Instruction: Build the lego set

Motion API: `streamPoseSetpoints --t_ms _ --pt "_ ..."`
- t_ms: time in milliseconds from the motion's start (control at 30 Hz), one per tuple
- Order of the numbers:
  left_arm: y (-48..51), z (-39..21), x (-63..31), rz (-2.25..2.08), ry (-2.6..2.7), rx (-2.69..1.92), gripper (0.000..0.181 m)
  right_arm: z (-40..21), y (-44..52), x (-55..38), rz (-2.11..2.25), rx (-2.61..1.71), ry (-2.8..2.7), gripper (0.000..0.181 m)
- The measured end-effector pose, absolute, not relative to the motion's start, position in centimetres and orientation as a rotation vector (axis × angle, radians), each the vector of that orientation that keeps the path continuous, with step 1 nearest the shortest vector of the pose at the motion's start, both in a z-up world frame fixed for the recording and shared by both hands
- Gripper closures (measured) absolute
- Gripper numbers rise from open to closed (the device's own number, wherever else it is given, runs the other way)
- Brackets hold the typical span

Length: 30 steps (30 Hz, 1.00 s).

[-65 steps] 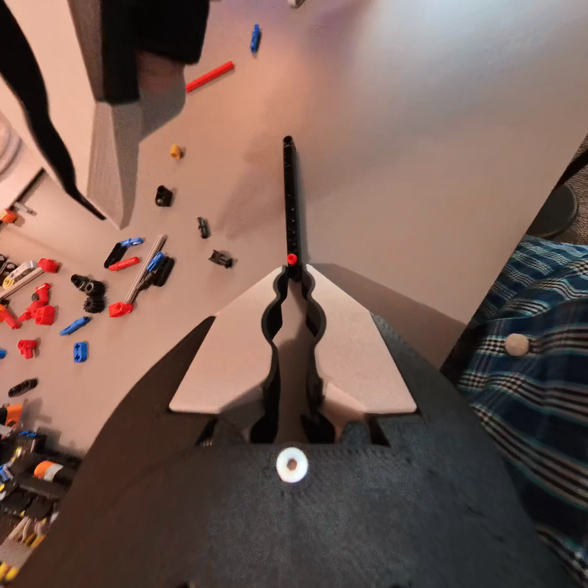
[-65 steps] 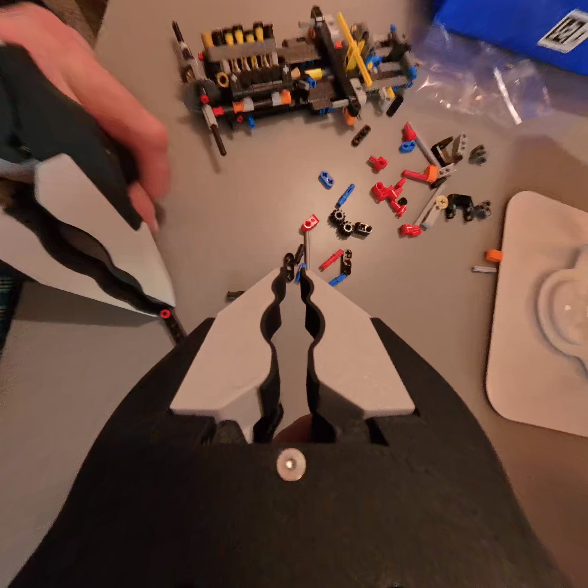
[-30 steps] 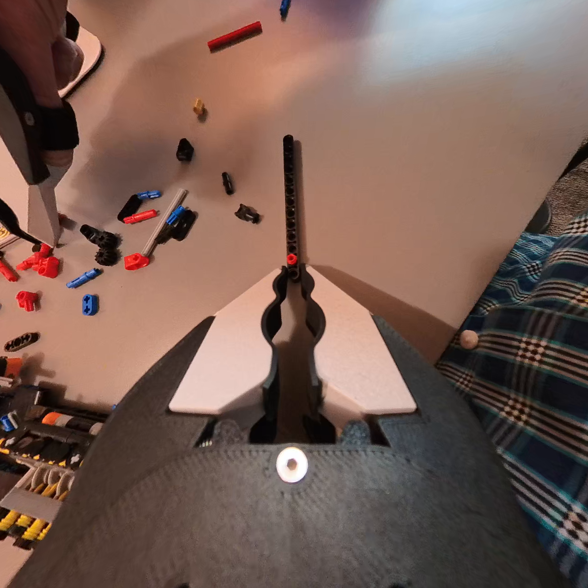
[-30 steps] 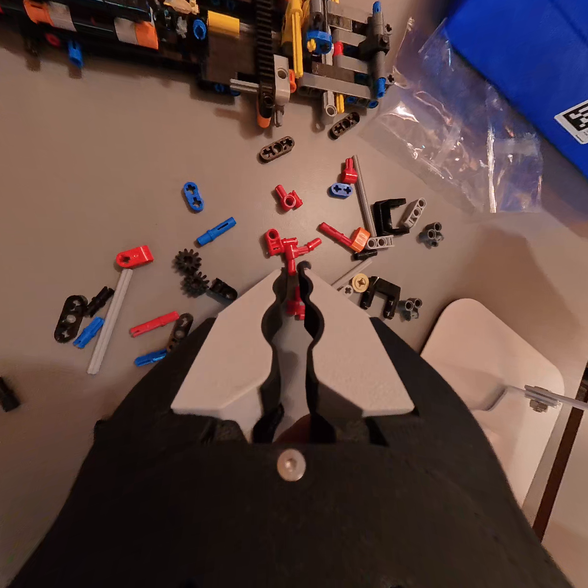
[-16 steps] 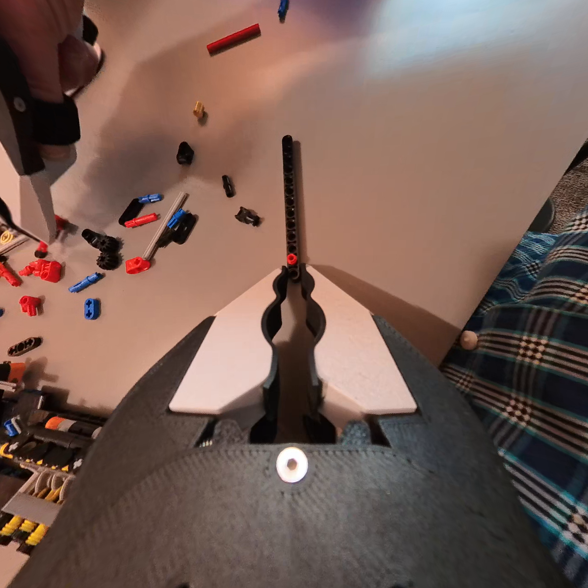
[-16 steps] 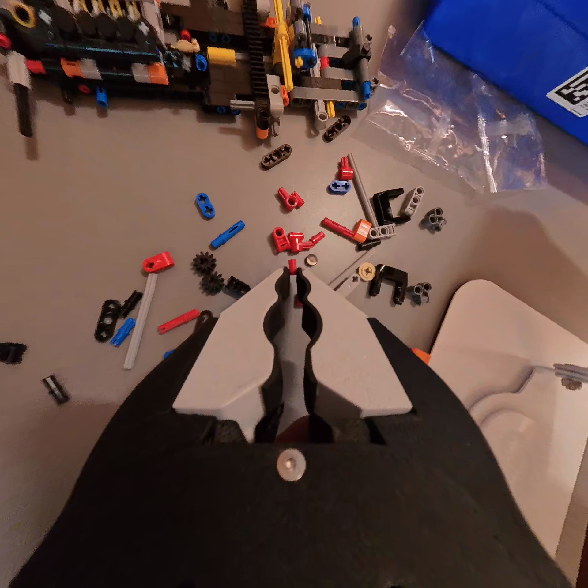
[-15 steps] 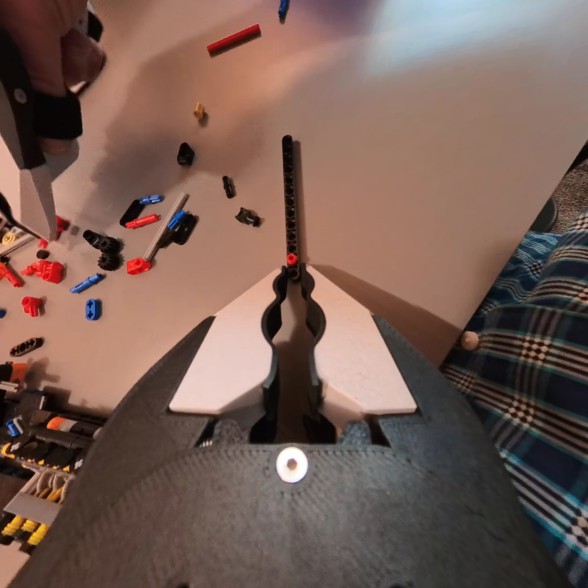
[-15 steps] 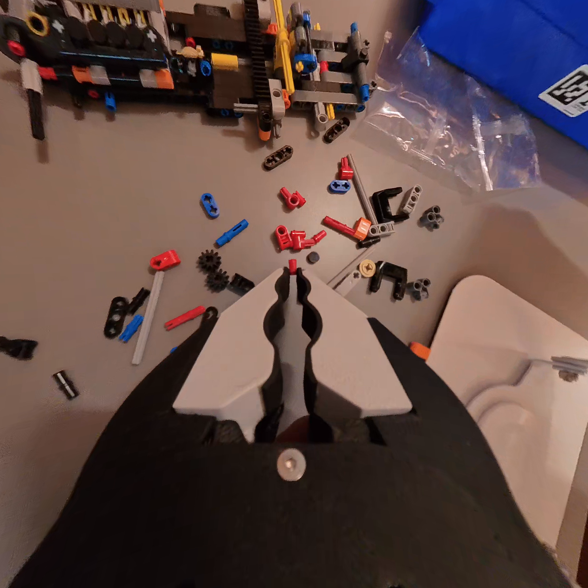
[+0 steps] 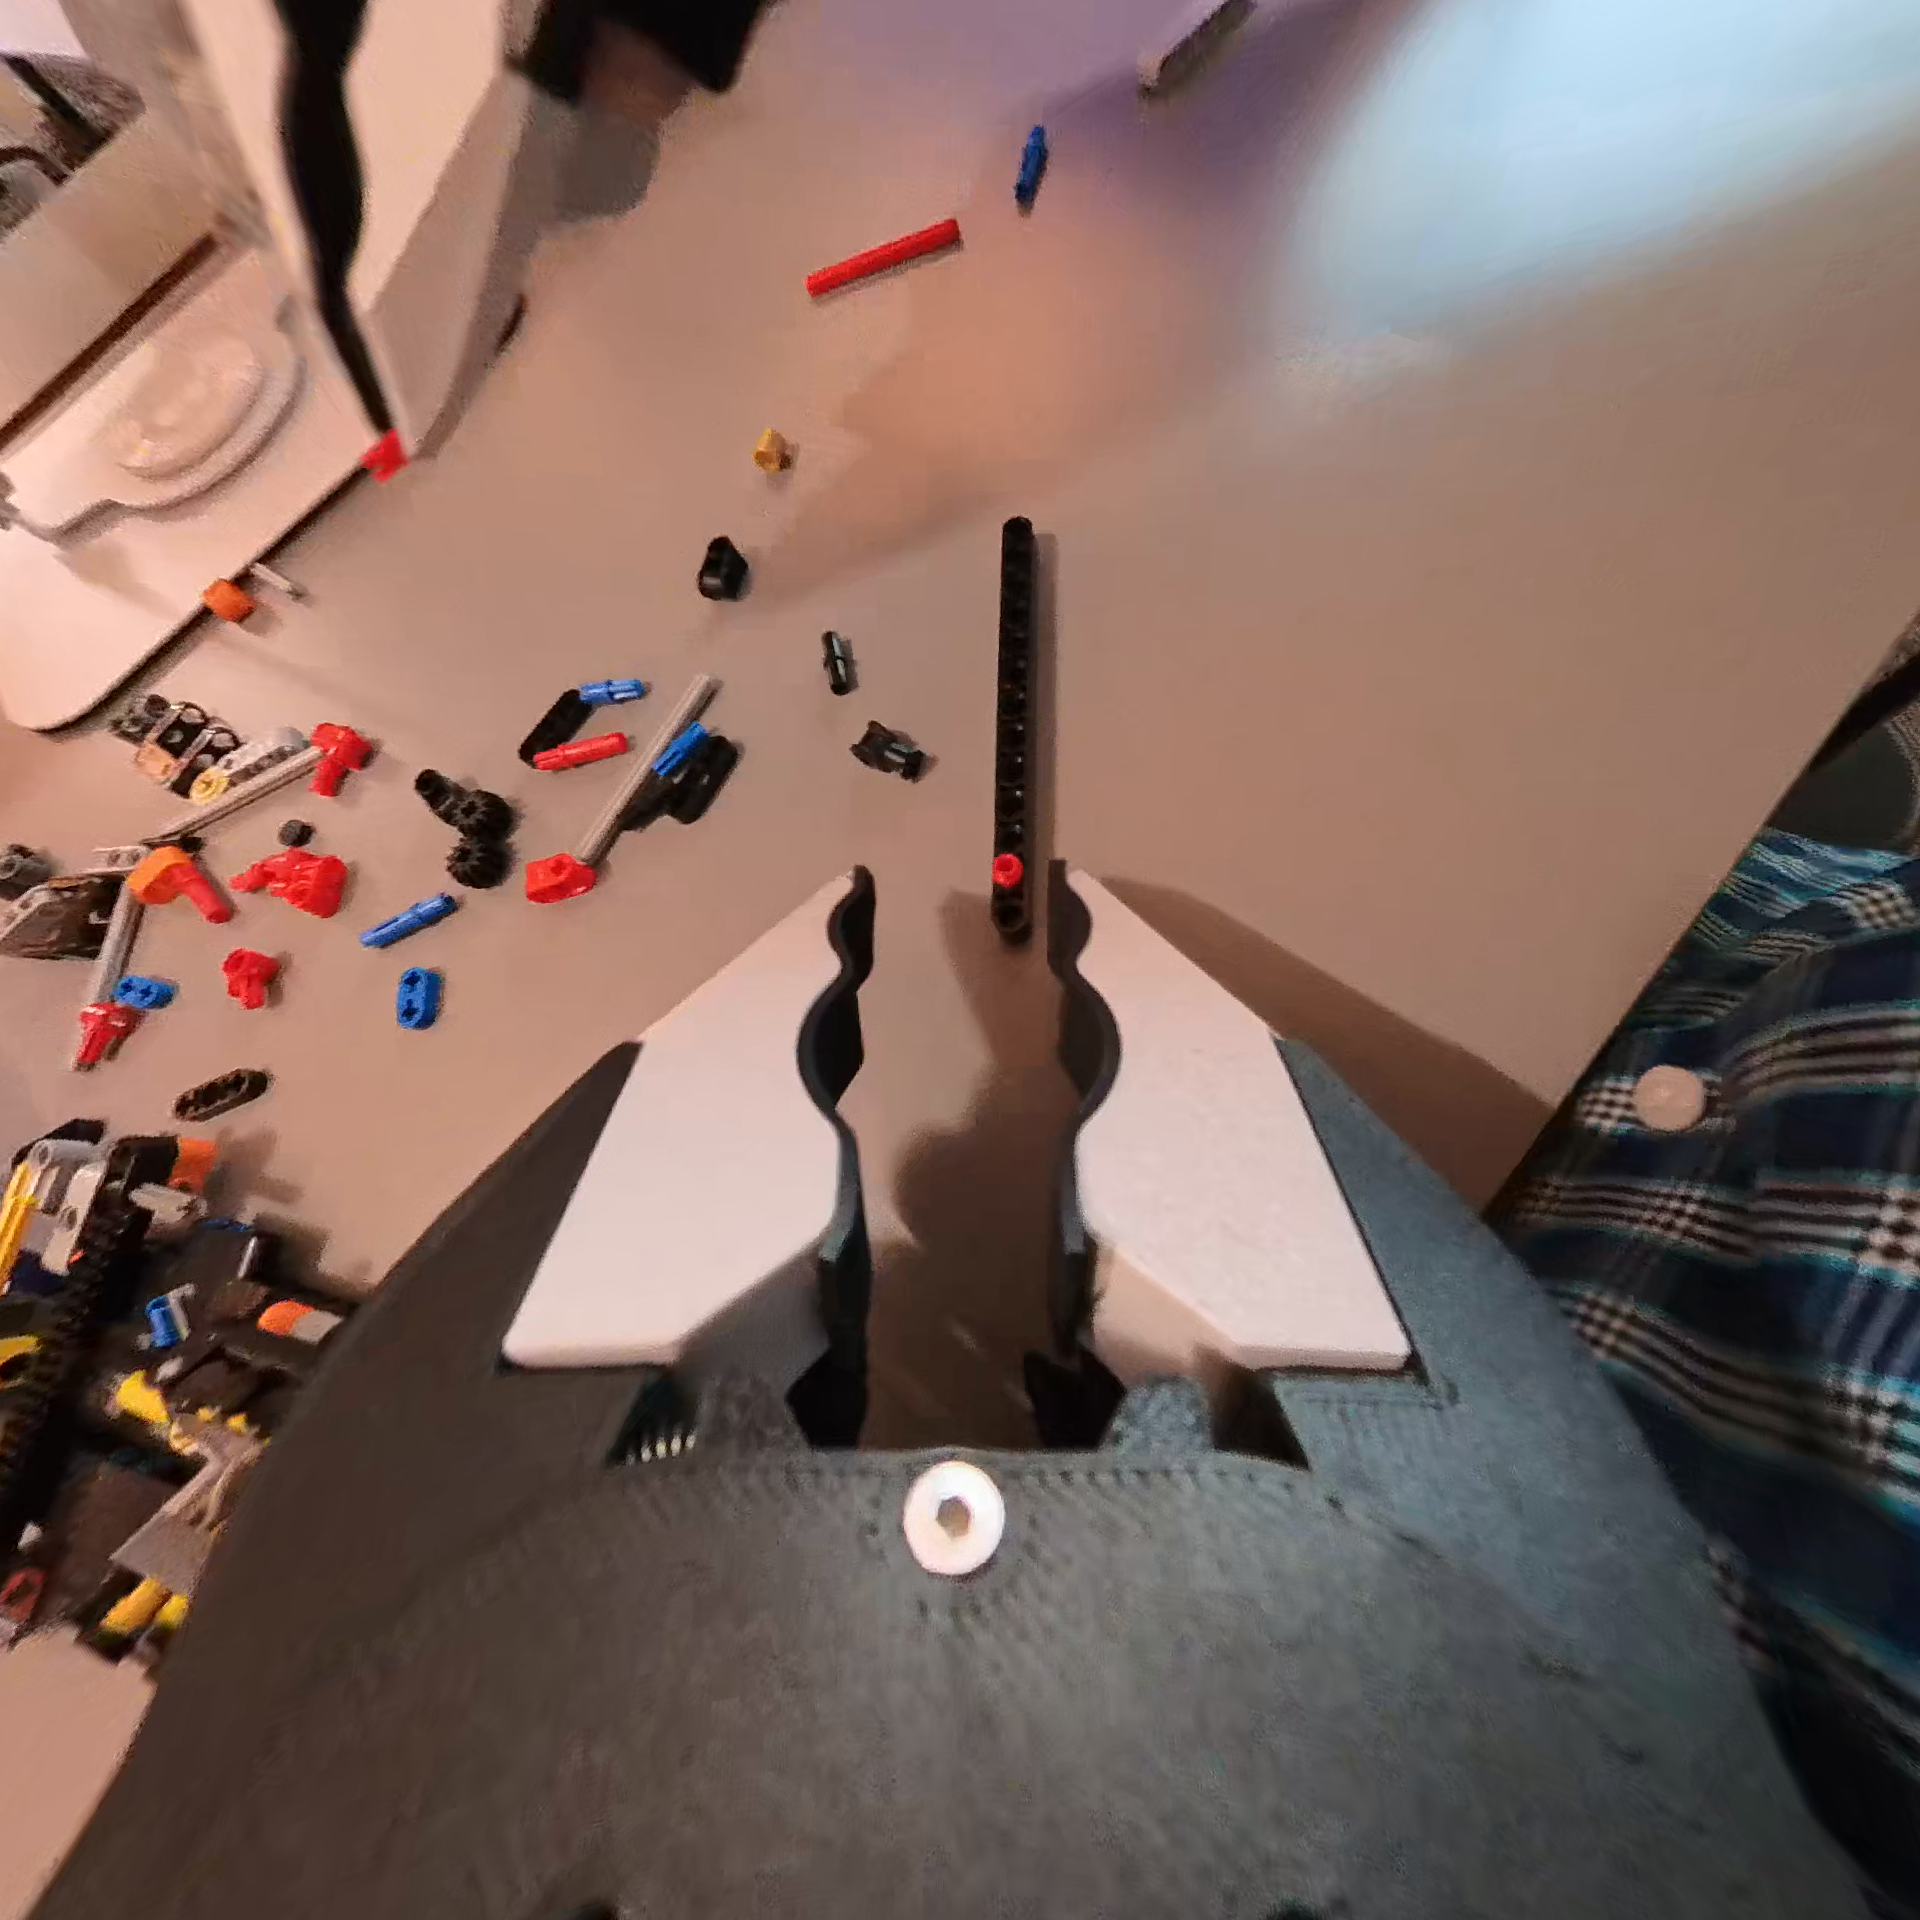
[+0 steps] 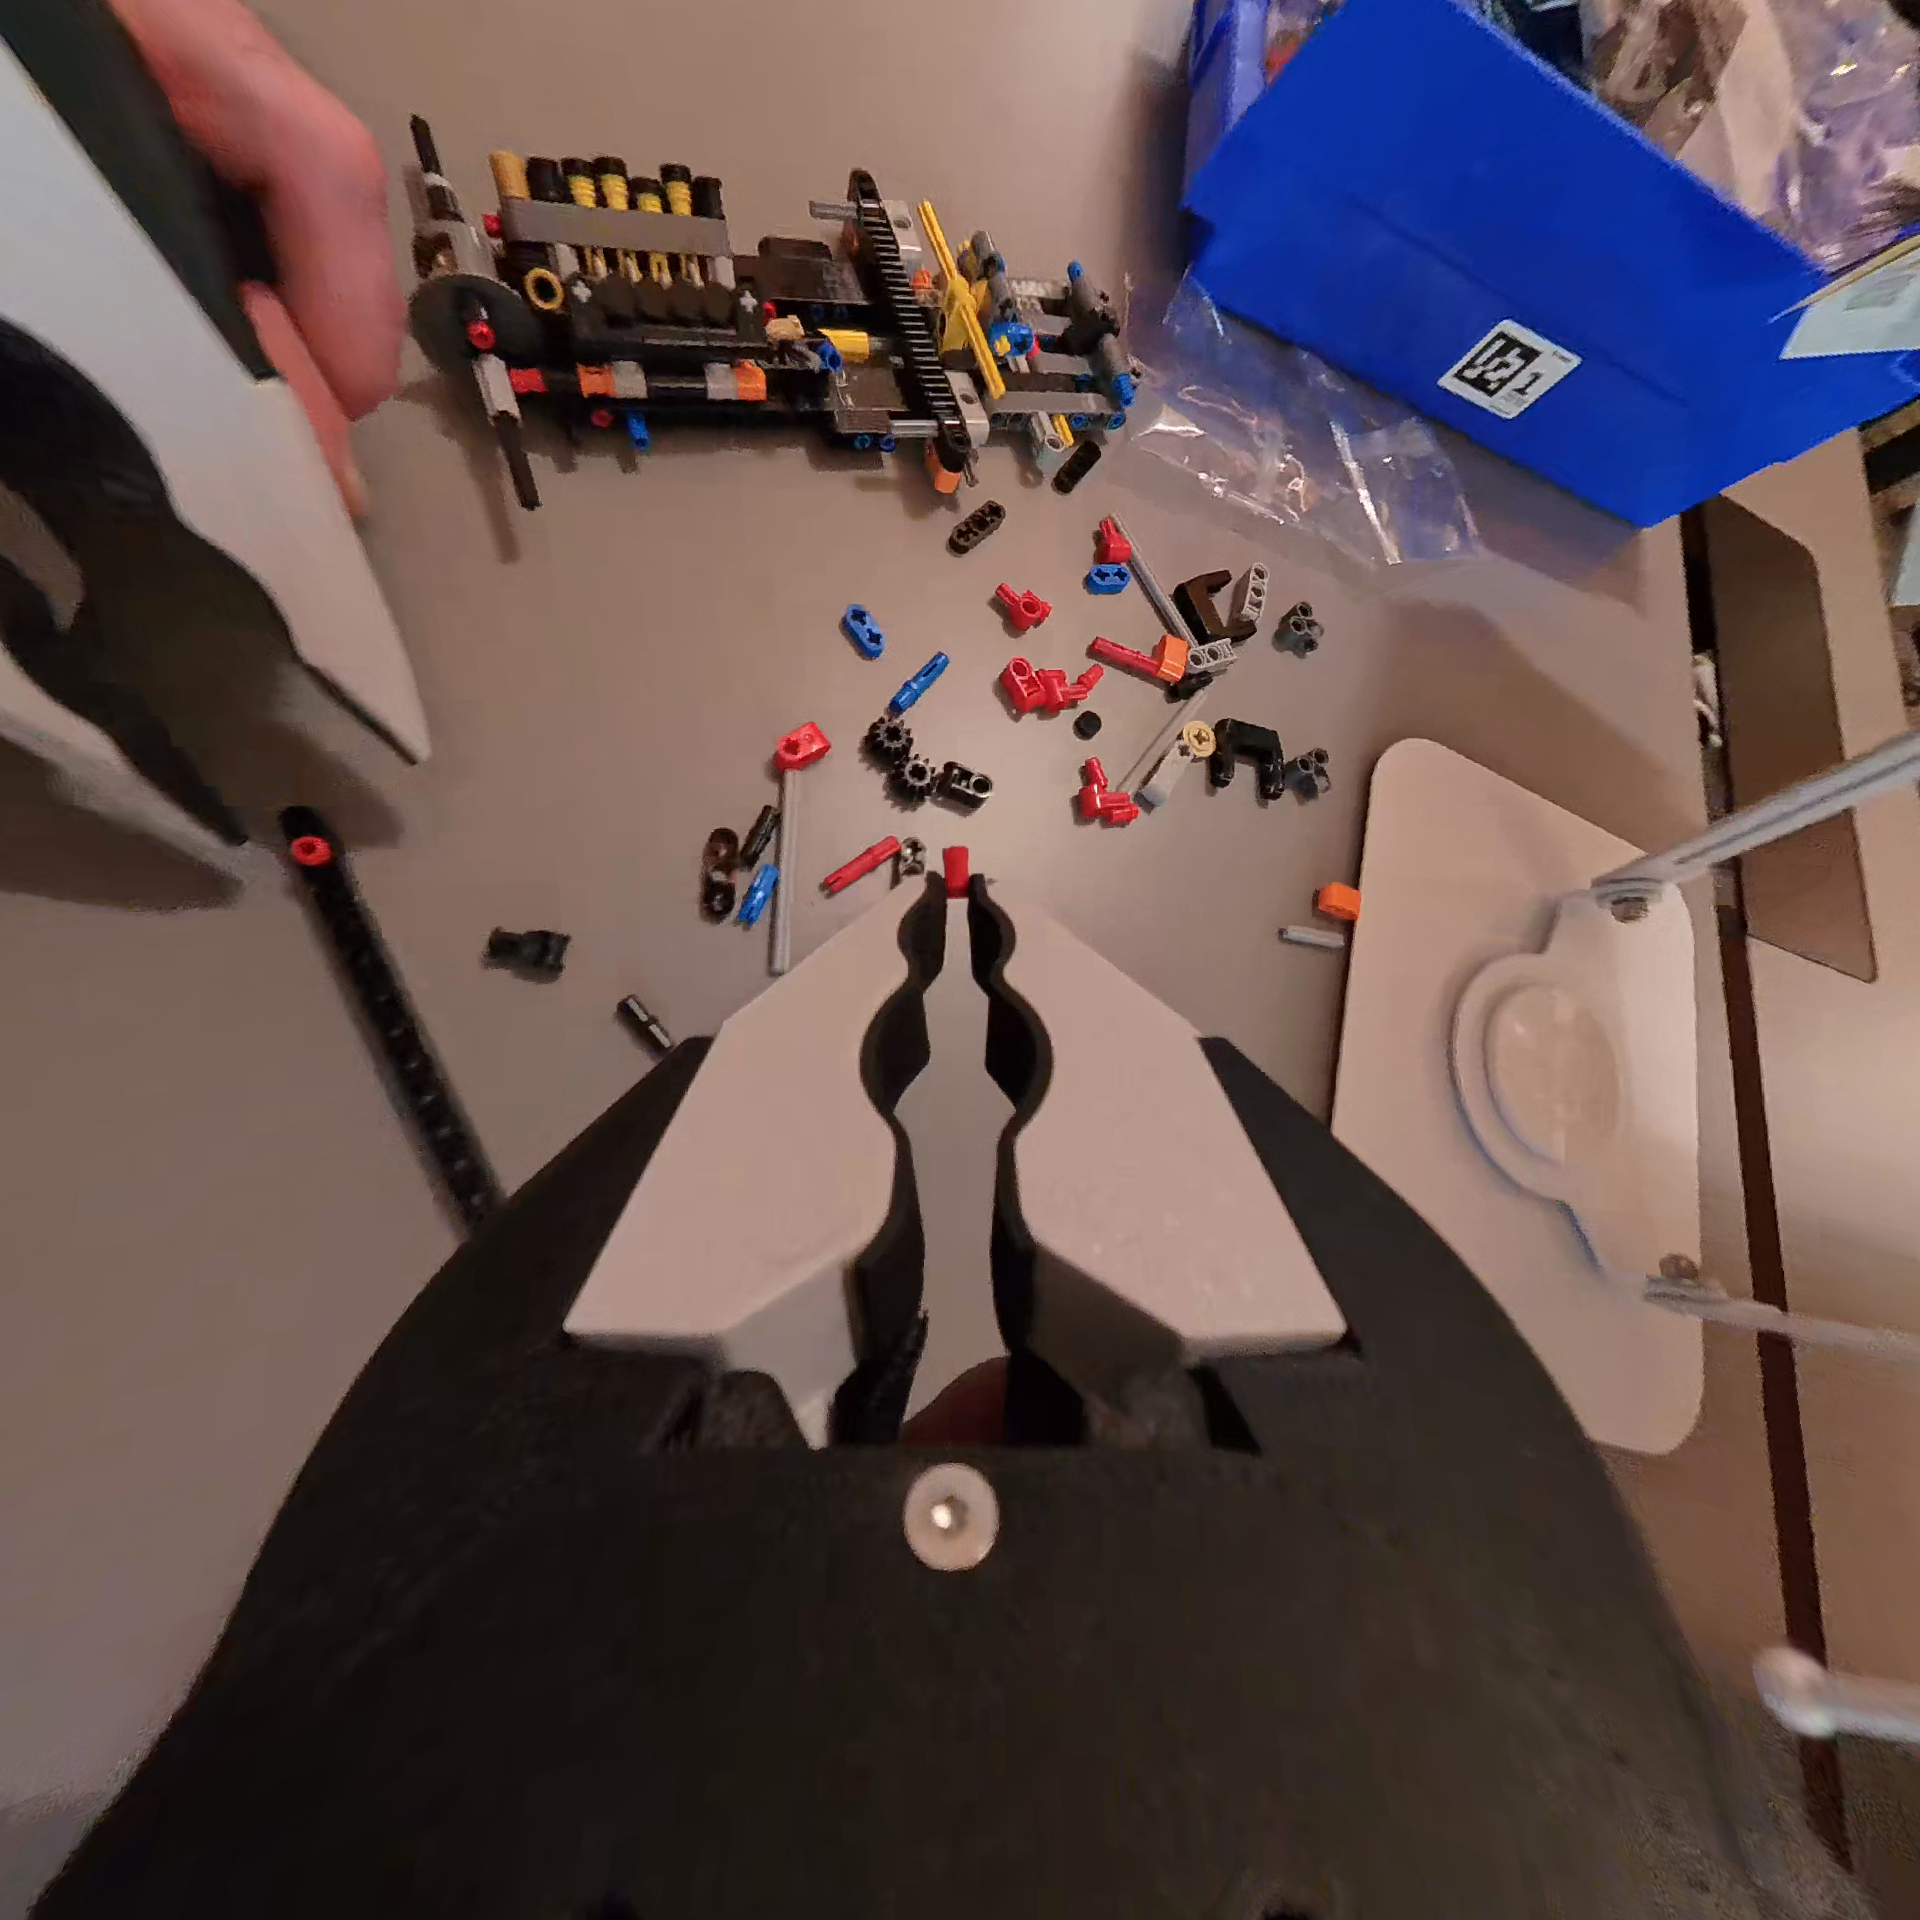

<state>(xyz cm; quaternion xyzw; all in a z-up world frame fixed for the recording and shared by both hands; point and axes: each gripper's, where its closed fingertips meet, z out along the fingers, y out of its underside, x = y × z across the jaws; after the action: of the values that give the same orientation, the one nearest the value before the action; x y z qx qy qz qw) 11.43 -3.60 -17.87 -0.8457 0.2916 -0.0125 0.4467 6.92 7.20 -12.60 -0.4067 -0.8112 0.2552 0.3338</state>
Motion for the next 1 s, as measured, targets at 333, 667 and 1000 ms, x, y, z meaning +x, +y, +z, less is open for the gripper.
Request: streamPoseSetpoints --t_ms 333,667,1000 --pt "-2.3 -12.0 9.7 0.011 0.530 -1.924 0.157 -10.2 5.1 11.1 0.604 -0.984 -1.949 0.180" --pt "1.0 -7.6 10.0 -0.383 0.271 -1.829 0.158 -9.0 2.9 11.6 0.626 -0.882 -1.857 0.180" --pt "2.7 -7.5 11.2 -0.632 0.187 -1.829 0.162 -8.9 2.4 11.5 0.633 -0.833 -1.825 0.180"
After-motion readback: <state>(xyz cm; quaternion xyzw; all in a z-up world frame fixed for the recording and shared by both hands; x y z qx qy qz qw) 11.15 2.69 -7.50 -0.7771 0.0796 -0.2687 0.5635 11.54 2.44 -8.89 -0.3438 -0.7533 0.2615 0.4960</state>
